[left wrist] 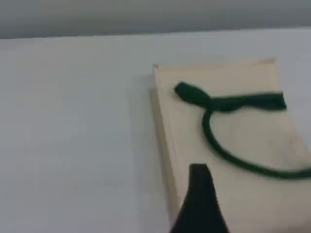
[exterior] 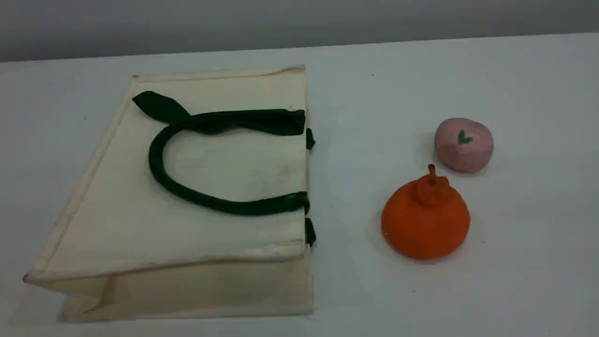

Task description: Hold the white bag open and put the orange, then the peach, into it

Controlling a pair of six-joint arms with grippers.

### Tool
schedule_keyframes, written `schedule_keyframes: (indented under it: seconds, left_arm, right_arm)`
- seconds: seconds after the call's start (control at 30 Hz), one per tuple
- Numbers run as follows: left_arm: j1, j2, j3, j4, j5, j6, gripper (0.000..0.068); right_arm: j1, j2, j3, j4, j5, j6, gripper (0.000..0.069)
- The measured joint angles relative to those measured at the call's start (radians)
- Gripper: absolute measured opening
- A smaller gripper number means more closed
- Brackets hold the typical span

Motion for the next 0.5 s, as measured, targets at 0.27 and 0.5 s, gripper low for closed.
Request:
schedule_keyframes:
  seconds: [0.27,0.5]
  left_arm:
    - [0.000,0.382,-0.085,-0.003,-0.128,-0.062,0.0486]
    - [0.000,0.719,-0.119,-0.004,-0.261,-0.119,0.0486]
  right_arm:
    - [0.000,0.307,-0.008,0.027,-0.227,-0.001,0.0475]
    - [0.000,0.570,-0.008,0.070,-0.345,-0.002,0.0475]
